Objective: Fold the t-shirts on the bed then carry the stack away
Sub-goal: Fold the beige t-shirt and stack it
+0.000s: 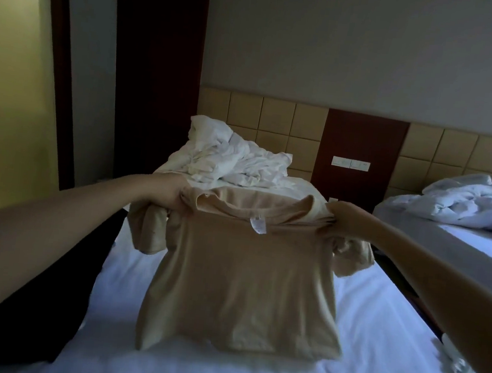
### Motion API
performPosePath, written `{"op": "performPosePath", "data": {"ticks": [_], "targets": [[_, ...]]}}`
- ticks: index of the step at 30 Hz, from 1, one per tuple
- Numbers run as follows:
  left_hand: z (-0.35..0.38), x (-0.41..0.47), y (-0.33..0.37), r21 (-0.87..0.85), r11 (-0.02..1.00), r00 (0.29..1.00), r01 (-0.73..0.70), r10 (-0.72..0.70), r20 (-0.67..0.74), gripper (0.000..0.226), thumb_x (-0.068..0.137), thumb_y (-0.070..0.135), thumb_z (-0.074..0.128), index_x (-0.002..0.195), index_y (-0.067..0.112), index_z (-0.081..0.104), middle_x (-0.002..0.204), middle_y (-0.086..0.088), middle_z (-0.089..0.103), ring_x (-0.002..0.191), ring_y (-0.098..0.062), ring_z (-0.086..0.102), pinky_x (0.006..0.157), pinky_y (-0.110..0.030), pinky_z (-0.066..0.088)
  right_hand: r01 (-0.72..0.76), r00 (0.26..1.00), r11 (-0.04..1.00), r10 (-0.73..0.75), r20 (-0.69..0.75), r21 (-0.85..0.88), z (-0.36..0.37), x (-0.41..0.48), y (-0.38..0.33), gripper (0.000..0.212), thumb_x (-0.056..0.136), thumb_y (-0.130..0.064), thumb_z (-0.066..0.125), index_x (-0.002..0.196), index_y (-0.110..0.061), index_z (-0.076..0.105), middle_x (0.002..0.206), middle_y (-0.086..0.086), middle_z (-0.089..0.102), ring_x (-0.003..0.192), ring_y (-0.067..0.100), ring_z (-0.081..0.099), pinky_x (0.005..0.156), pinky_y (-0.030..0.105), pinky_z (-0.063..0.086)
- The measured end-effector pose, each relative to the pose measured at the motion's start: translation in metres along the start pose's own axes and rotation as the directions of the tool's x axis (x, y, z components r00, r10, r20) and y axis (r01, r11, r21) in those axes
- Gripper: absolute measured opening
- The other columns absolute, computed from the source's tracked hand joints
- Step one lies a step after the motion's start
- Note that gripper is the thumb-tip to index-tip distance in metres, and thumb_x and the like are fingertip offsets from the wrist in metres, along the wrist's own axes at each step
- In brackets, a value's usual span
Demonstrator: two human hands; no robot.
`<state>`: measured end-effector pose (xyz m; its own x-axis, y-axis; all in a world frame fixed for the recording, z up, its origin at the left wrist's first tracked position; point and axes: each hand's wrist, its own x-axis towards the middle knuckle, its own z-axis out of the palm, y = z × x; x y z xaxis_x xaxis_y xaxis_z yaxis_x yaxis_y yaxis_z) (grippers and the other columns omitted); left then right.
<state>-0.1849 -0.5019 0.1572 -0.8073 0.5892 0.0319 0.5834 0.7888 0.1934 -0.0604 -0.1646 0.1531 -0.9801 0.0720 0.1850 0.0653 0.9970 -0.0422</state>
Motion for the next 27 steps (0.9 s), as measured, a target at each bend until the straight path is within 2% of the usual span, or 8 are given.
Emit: {"op": "performPosePath", "data": {"ticks": [4, 9, 11, 15, 17, 19, 23, 27], "targets": [[-0.021, 0.032, 0.004, 0.188, 0.967, 0.92, 0.17, -0.087, -0.383, 0.015, 0.08, 0.018, 0.064, 0.07, 0.022, 0.054, 0.078, -0.001, 0.058, 0.075, -0.022, 0.057, 0.065, -0.031, 0.044, -0.139, 0.937, 0.99, 0.121, -0.328, -0.032, -0.011, 0.041, 0.002, 0.013, 0.09, -0.031, 0.054, 0.095, -0.019, 0.054, 0.096, 0.003, 0.065, 0.088, 0.027, 0.062, 0.07, 0.036, 0.045], [-0.056, 0.064, 0.003, 0.18, 0.981, 0.612, 0.074, 0.098, -0.785, 0.01, 0.087, 0.018, 0.055, 0.093, 0.01, 0.058, 0.084, -0.006, 0.056, 0.082, -0.029, 0.058, 0.063, -0.035, 0.039, -0.082, 0.773, 0.993, 0.008, -0.634, -0.088, -0.042, 0.091, 0.009, 0.017, 0.089, -0.019, 0.056, 0.104, -0.011, 0.055, 0.099, 0.009, 0.064, 0.091, 0.031, 0.059, 0.066, 0.036, 0.038], [-0.035, 0.076, -0.007, 0.128, 0.991, 0.679, 0.047, 0.062, -0.732, 0.011, 0.089, 0.02, 0.056, 0.096, 0.013, 0.059, 0.093, -0.008, 0.061, 0.088, -0.03, 0.06, 0.069, -0.038, 0.046, -0.087, 0.848, 0.988, 0.005, -0.53, -0.13, -0.025, 0.104, 0.017, 0.024, 0.087, -0.025, 0.06, 0.107, -0.013, 0.055, 0.099, 0.006, 0.065, 0.092, 0.028, 0.06, 0.071, 0.036, 0.043], [0.063, 0.07, -0.035, -0.623, 0.778, 0.925, 0.075, -0.287, -0.247, 0.025, 0.091, 0.031, 0.058, 0.098, 0.01, 0.07, 0.081, -0.003, 0.065, 0.085, -0.025, 0.064, 0.077, -0.032, 0.05, -0.169, 0.985, 0.977, 0.163, 0.053, 0.134, 0.053, 0.08, 0.023, 0.025, 0.09, -0.029, 0.06, 0.109, -0.013, 0.061, 0.091, -0.002, 0.07, 0.085, 0.007, 0.066, 0.072, 0.019, 0.05], [0.127, 0.053, -0.051, -0.287, 0.934, 0.977, 0.212, -0.202, 0.065, 0.034, 0.09, 0.028, 0.06, 0.119, 0.011, 0.064, 0.107, -0.008, 0.066, 0.109, -0.027, 0.06, 0.087, -0.029, 0.046, -0.111, 0.916, 0.993, 0.086, 0.391, 0.044, 0.111, 0.05, 0.028, 0.041, 0.09, -0.033, 0.06, 0.126, -0.015, 0.055, 0.127, -0.005, 0.058, 0.113, 0.01, 0.056, 0.091, 0.022, 0.041], [0.186, 0.029, -0.067, -0.029, 0.998, 0.969, 0.057, -0.048, 0.242, 0.056, 0.09, 0.042, 0.056, 0.143, 0.032, 0.038, 0.145, 0.007, 0.036, 0.131, -0.018, 0.042, 0.099, -0.02, 0.03, 0.017, 0.866, 0.997, -0.054, 0.497, 0.078, 0.177, 0.017, 0.04, 0.056, 0.086, -0.046, 0.062, 0.135, -0.025, 0.046, 0.133, -0.01, 0.042, 0.125, 0.014, 0.043, 0.103, 0.027, 0.029], [0.255, 0.003, -0.099, 0.021, 0.993, 0.992, -0.116, 0.117, -0.052, 0.067, 0.079, 0.065, 0.043, 0.141, 0.054, 0.02, 0.124, 0.009, 0.061, 0.108, -0.011, 0.059, 0.091, -0.02, 0.034, -0.022, 0.978, 0.973, -0.026, 0.205, 0.228, 0.258, -0.026, 0.065, 0.097, 0.062, -0.093, 0.015, 0.14, -0.038, 0.034, 0.143, -0.011, 0.034, 0.133, 0.01, 0.032, 0.113, 0.031, 0.023], [0.254, -0.001, -0.099, -0.011, 0.964, 0.938, -0.265, 0.255, -0.235, 0.039, 0.079, 0.045, 0.054, 0.116, 0.035, 0.06, 0.115, 0.006, 0.067, 0.1, -0.017, 0.064, 0.088, -0.029, 0.039, 0.165, 0.976, 0.957, -0.124, -0.177, 0.241, 0.263, -0.03, 0.057, 0.044, 0.081, -0.046, 0.05, 0.125, -0.049, 0.051, 0.12, -0.002, 0.065, 0.108, 0.023, 0.063, 0.09, 0.044, 0.049]]}}
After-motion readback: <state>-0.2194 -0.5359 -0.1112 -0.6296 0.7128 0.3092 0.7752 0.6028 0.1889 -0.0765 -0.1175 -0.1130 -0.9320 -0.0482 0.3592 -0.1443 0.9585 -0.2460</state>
